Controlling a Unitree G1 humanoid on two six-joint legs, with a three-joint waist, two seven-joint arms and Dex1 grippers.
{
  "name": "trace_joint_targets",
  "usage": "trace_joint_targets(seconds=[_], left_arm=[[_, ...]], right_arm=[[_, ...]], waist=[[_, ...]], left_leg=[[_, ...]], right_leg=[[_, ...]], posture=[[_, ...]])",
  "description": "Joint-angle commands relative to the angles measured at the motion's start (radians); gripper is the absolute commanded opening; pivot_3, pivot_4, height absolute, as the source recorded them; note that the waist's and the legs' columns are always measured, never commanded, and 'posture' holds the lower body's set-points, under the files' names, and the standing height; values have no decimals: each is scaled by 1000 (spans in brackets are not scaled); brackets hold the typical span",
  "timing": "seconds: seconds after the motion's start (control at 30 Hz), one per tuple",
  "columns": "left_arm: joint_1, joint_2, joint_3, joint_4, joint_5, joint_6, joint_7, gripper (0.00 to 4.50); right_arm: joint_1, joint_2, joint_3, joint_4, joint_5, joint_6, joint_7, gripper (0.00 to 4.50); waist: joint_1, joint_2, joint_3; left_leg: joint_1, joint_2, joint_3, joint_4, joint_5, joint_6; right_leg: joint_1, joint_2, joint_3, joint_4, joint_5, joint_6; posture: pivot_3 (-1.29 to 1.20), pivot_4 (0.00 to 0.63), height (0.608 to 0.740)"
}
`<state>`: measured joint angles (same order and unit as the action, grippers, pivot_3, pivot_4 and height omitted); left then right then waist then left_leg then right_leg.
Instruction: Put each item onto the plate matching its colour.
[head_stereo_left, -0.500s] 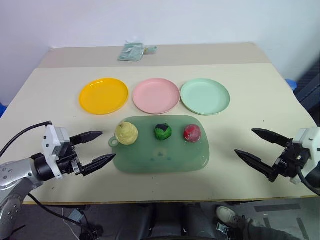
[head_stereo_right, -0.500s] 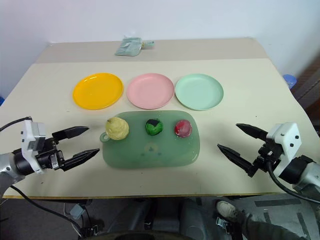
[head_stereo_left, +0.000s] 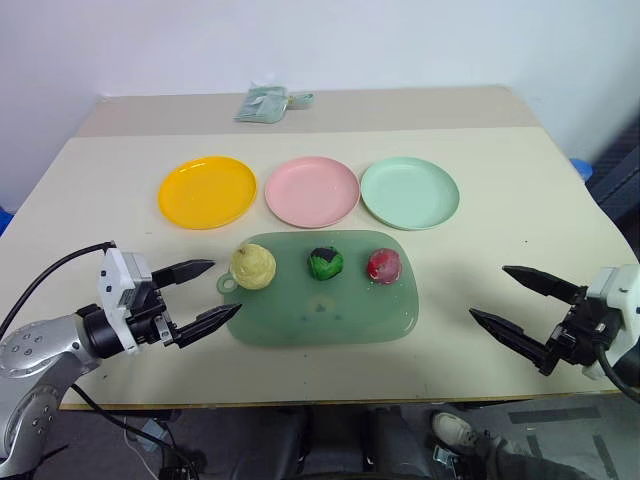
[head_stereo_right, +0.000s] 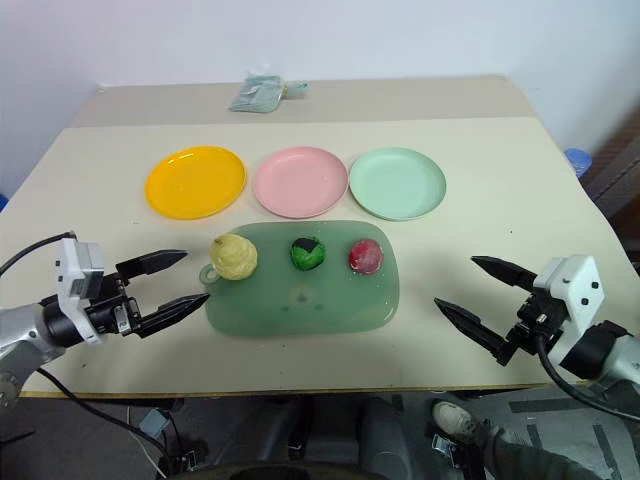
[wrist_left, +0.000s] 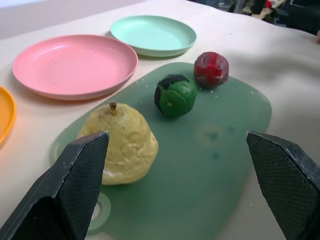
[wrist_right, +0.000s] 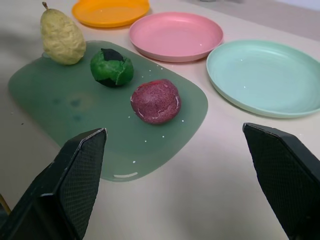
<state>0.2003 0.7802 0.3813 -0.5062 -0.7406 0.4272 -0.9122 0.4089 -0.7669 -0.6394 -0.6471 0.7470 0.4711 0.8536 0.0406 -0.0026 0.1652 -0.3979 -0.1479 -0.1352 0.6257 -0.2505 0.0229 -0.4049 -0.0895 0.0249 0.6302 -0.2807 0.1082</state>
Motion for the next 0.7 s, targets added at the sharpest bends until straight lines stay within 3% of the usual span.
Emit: trace_joint_targets(seconds=[0.03,0.2,0.47,0.7], left_arm=[[9,-6,3,-38,8,-1,14,4500],[-32,-80,-18,-38,29,5,137,4500],[-146,-237,-150,-39,150,33,385,4500],[-147,-305,-218,-28,248,14,472,4500]], right_arm=[[-31,3,23,6,-16,-42,16,4438],[-153,13,156,38,-56,-117,54,4438],[-463,58,424,156,-129,-237,148,4438],[-568,62,506,200,-141,-234,179,4438]], waist=[[-1,0,0],[-1,0,0],[0,-1,0],[1,-1,0]], left_leg=[[0,0,0,0,0,0],[0,0,0,1,0,0],[0,0,0,4,1,2],[0,0,0,4,2,1]], right_leg=[[0,0,0,0,0,0],[1,0,0,0,0,0],[1,0,-1,1,3,4],[1,1,-1,2,3,4]], posture=[[0,150,740],[0,150,740],[0,150,740],[0,150,740]])
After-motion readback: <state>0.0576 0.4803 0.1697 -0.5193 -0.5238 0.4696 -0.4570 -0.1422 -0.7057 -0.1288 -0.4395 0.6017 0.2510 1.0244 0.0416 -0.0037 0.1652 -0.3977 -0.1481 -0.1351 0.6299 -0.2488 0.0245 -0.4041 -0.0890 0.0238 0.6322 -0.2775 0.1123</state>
